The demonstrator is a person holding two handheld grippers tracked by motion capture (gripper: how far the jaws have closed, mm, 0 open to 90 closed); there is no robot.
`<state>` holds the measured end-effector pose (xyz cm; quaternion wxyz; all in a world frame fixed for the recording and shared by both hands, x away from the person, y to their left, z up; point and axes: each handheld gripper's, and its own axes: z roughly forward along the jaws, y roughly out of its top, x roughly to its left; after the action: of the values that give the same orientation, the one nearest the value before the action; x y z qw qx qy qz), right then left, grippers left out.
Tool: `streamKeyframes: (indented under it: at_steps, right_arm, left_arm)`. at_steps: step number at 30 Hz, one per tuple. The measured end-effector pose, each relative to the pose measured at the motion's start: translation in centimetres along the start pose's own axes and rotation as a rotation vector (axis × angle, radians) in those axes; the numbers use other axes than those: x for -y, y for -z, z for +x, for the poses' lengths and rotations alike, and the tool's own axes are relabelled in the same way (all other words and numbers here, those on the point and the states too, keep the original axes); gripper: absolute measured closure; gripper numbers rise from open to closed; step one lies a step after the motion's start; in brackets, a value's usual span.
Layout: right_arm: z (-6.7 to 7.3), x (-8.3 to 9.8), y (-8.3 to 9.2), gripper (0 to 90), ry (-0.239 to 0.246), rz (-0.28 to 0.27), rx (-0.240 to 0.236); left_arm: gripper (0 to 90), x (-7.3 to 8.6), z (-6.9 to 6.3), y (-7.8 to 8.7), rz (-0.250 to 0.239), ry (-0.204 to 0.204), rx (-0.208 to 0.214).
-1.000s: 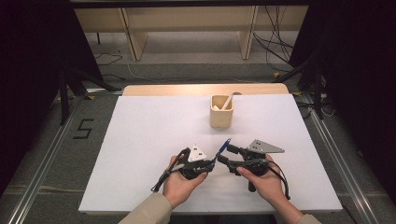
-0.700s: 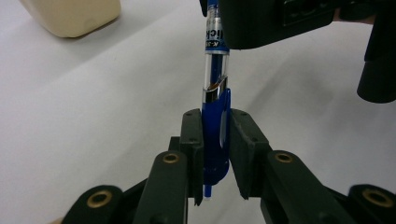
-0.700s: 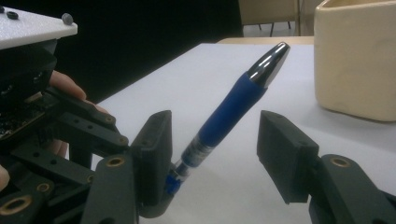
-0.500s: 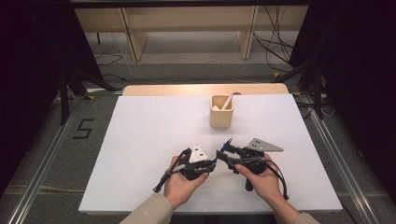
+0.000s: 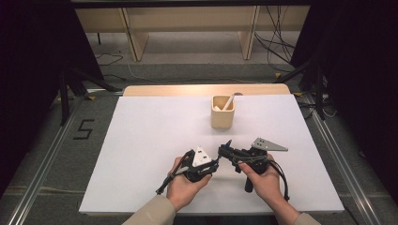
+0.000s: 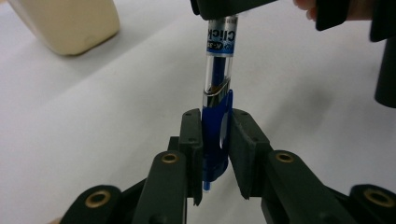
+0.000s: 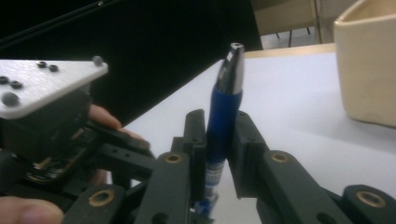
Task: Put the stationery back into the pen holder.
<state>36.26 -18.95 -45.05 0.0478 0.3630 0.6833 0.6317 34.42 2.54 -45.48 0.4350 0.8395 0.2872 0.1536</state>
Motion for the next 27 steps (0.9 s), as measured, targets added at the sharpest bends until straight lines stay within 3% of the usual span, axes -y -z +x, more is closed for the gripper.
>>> streamKeyframes:
  at_steps: [4,7,12,19,27]
  right_arm:
    - [0.6,-0.9,0.2,79.9,0.1,-0.004,0.038]
    - [0.6,-1.4,0.5,79.9,0.141,-0.006,0.064]
    - [0.0,-1.8,0.8,79.9,0.156,-0.002,0.092]
    - [-0.6,-2.9,1.4,79.9,0.173,-0.011,0.142]
    - [-1.5,-4.8,1.3,79.9,0.21,-0.038,0.19]
  left_arm:
    - [59.4,0.1,0.2,0.0,0.008,-0.056,-0.024]
    - [47.4,0.3,0.7,0.7,0.001,-0.082,-0.042]
    - [28.8,0.9,1.7,2.1,0.008,-0.067,-0.065]
    - [17.9,3.2,3.1,4.5,0.01,-0.063,-0.086]
    - [17.8,5.3,4.2,6.5,-0.021,-0.027,-0.115]
